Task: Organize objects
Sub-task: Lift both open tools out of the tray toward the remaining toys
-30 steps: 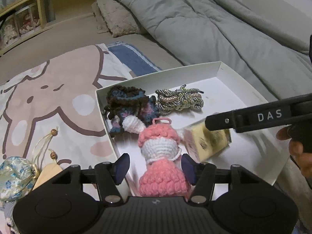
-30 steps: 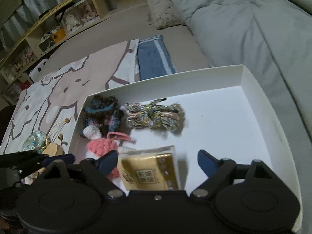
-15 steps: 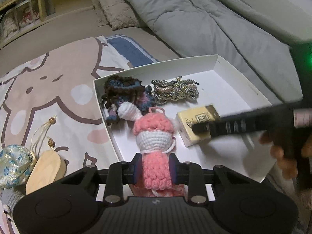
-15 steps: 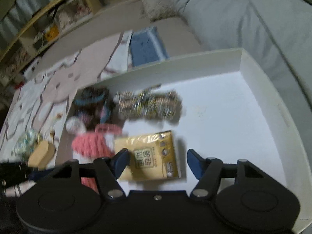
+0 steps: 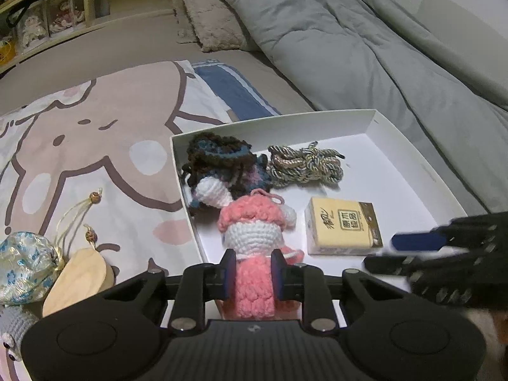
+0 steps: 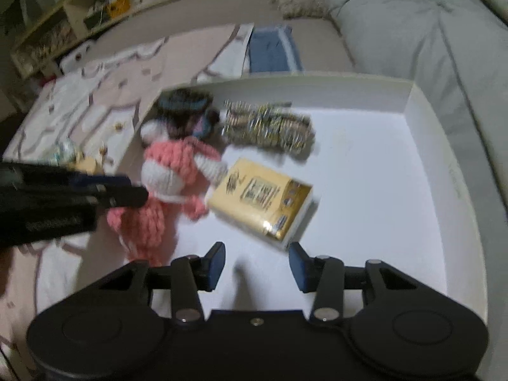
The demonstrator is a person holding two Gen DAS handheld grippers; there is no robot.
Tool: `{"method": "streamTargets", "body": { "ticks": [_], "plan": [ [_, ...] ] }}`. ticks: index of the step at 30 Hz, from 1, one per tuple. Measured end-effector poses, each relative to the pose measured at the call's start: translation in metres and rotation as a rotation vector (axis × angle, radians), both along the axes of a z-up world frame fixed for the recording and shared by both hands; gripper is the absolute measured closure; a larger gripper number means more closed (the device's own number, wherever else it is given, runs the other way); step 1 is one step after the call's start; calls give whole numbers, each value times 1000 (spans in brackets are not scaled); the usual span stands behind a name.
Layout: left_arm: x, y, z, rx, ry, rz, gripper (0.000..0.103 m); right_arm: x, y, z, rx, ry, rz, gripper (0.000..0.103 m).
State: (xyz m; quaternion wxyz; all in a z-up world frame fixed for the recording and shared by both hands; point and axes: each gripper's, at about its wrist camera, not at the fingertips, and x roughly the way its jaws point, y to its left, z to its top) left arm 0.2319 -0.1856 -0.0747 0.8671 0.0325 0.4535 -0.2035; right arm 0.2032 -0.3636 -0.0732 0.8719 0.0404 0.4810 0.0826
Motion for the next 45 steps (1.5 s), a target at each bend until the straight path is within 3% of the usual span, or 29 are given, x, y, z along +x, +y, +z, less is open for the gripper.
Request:
{"method": "streamTargets", "body": {
  "ticks": [3,8,22,28,38,45],
  "plan": [
    [1,0,1,-6,-3,8,77,7,-13,7,15,-26,-85,58],
    [-1,5,6,-4,-19,17,76,26,-26,-9,5,17,-203,58],
    [-7,13,16,-7,-30,18,77,40,9,-8,27,7,-130,57],
    [-18,19,36,-20,-45,31,77,22,7,17,22,-37,-131,57],
    [-50,34,67,-30,-64,40,75,-29,13,67,-7,-157,-106,43],
    [-74,49,84,-38,-91,46,60,-61,20,88,-50,-208,-97,35]
  ]
}}
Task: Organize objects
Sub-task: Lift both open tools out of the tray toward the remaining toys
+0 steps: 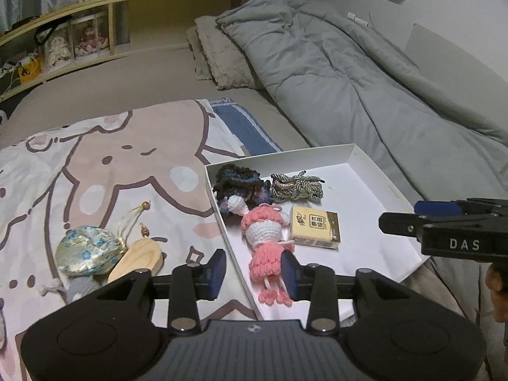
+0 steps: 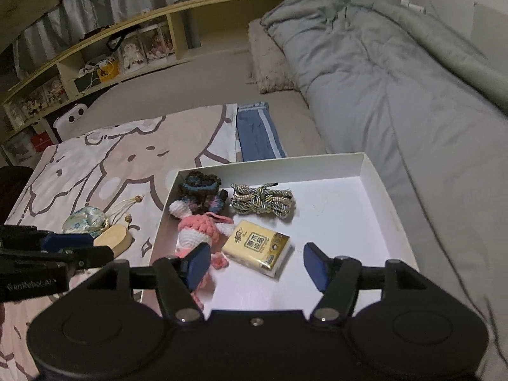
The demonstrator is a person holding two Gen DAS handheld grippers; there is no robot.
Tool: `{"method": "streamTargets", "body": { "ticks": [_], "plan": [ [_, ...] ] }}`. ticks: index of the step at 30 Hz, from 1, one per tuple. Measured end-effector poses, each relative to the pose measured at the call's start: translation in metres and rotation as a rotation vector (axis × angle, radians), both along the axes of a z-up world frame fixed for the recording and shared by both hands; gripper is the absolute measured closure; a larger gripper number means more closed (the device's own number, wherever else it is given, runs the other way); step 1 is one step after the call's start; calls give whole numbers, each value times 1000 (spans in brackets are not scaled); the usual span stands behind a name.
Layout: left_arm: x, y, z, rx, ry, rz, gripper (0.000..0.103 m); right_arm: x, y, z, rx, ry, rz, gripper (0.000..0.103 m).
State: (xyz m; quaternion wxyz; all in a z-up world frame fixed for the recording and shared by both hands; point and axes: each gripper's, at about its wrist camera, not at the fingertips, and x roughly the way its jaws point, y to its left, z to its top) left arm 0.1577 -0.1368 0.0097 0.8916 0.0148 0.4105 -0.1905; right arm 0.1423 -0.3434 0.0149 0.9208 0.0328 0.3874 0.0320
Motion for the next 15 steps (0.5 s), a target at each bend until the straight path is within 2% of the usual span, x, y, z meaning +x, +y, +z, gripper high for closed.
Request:
{"method": "streamTargets", "body": {
  "ticks": [5,7,11,15],
  "plan": [
    [-17,11,11,-7,-24,12,44,-22,6,11,-27,-39,1,28],
    [-23,16,15,-12,-36,18,32,-30,8,15,-27,-53,-1,22],
    [-35,26,23,-7,-68,26,19,-46,14,20,-51,-88,-9,7],
    [-48,35,27,-5,-102,43,6,-57,15,23,-50,-105,-21,0]
  ]
}}
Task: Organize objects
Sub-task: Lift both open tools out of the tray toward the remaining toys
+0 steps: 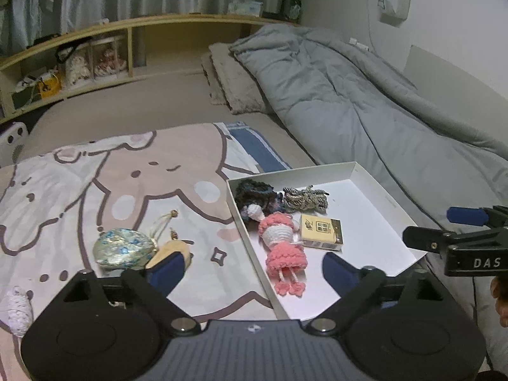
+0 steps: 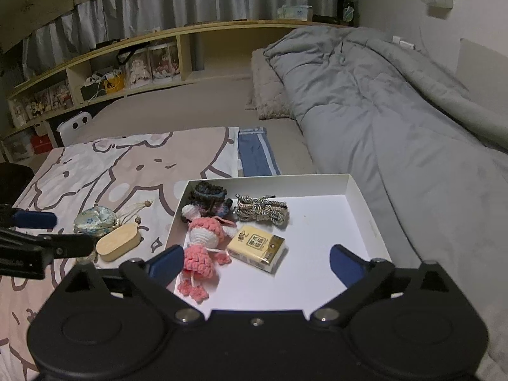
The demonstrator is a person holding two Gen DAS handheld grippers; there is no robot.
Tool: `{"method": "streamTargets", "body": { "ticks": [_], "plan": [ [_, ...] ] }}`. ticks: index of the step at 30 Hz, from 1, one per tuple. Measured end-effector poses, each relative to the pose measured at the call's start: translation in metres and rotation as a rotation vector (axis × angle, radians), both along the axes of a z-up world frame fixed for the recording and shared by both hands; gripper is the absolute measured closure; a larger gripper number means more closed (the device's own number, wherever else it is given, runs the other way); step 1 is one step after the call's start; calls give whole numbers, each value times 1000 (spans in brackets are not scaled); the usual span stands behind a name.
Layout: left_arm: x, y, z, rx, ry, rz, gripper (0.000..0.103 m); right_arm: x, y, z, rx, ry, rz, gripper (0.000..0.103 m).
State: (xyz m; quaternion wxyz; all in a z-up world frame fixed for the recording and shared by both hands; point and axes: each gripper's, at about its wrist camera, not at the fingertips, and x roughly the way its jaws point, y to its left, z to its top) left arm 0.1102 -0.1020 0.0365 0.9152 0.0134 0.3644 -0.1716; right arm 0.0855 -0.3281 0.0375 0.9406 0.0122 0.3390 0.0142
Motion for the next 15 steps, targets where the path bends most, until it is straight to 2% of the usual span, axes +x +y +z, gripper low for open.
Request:
{"method": "streamTargets", "body": {
  "ticks": [4,15],
  "plan": [
    [-11,7,2,15,-35,25,0,-9,0,2,9,-11,-14,0],
    [-20,26,0,-15,-41,54,0,-21,6,2,-23,-26,-33,0]
  ]
}}
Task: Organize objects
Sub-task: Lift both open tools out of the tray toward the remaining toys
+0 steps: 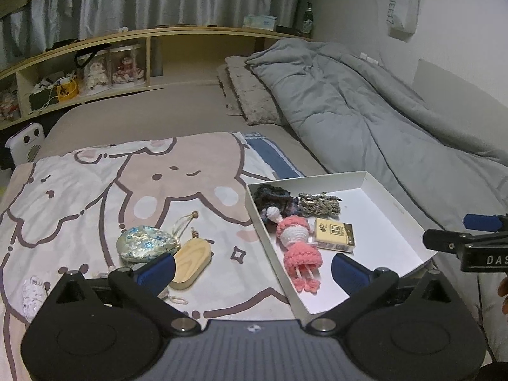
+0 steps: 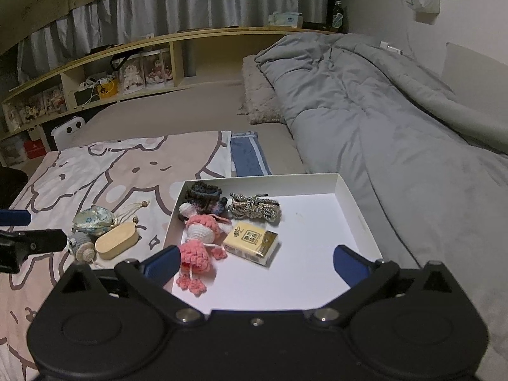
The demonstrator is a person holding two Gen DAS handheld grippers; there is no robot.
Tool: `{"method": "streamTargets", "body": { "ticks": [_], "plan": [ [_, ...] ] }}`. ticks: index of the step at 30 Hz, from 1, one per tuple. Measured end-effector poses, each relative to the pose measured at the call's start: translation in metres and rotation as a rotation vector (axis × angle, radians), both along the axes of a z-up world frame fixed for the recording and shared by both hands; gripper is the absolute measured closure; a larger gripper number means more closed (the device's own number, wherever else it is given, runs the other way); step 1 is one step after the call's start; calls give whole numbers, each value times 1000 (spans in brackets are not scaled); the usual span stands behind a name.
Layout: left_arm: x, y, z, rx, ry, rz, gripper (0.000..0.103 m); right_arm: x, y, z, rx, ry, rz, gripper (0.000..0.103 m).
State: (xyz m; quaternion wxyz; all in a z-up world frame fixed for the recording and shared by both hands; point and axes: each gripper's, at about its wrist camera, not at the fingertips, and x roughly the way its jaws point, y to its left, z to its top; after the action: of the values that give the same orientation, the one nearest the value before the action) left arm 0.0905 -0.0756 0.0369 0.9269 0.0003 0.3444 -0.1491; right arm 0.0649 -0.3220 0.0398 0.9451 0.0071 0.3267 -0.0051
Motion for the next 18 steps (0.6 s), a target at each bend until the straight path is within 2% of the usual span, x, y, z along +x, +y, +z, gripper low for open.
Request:
{"method": "streamTargets", "body": {
  "ticks": [8,18],
  "plan": [
    [-1,25,-4,-18,-4,59,0,4,9,-4,-2,-9,-18,0],
    [7,78,-1,-41,-29,201,0,26,38,-11,22,-26,-4,0]
  ]
}}
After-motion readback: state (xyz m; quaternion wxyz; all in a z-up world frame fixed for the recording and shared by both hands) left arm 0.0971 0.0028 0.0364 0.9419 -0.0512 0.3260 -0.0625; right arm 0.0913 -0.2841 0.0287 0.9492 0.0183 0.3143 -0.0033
